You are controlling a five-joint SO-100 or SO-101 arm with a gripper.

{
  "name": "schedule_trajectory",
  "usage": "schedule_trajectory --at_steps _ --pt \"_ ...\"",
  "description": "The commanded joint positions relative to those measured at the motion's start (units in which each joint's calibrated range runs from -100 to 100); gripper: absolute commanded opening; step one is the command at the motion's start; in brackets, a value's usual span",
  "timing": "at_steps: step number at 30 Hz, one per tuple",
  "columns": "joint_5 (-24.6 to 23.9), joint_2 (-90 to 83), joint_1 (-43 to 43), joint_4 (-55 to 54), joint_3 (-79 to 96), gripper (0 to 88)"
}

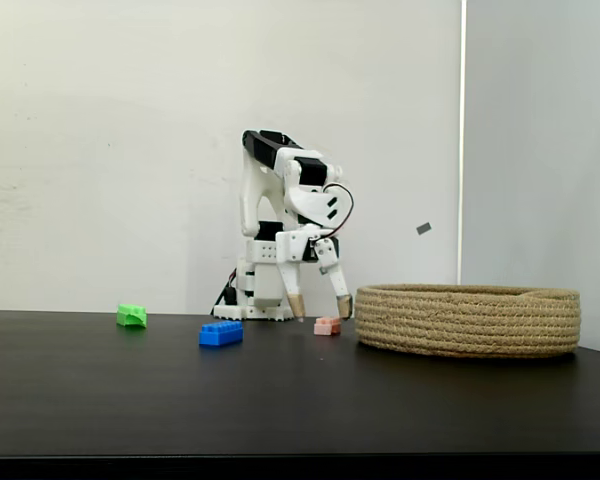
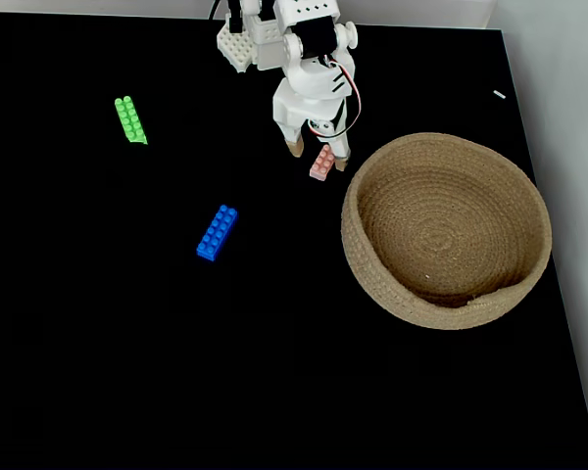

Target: Place the lego blocks in the tray

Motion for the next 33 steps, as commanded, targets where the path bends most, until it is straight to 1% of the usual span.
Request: schedule_trajectory --at_steps 1,11,14,17,19,22,25,28,33 --pt "-0.5 0.2 -1.0 -0.4 -3.2 23.7" --pt "-1.5 4.1 -2.3 -1.7 -3.6 22.6" --pt "-1.5 5.1 -2.4 -2.4 -3.3 20.5" --pt "-1.8 5.9 -2.4 -3.5 -3.3 10.7" --pt "-1.9 6.4 -2.6 -3.9 -3.3 0.3" --pt "-2.0 7.2 -3.1 -3.7 -3.4 0.0" --pt "-2.0 5.8 -3.3 0.4 -4.9 0.0" --pt "-1.4 -1.0 -2.9 7.8 -8.3 0.0" --pt "1.8 -9.1 -2.0 17.6 -20.5 0.0"
